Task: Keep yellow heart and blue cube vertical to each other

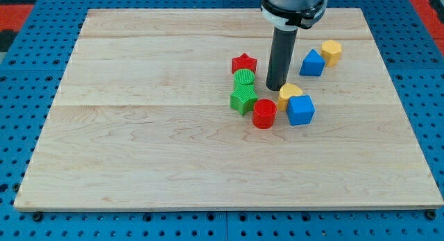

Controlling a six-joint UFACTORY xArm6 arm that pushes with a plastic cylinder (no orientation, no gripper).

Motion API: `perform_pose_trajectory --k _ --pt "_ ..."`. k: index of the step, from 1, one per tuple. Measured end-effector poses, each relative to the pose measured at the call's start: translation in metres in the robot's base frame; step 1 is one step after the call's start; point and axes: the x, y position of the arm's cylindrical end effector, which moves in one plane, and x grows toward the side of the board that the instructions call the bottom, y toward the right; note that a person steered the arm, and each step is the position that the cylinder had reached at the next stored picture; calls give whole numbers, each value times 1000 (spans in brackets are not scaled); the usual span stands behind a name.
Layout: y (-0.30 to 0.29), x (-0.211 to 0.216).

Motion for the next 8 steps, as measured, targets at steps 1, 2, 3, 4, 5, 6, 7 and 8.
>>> perform_pose_trajectory --k 1,2,3,4,5,6,7,8 --pt "-4 0" --pt "-4 0" --pt "-4 4" --pt "-4 8" --pt "1 10" --pt "10 10" --pt "23 10" --pt "40 10"
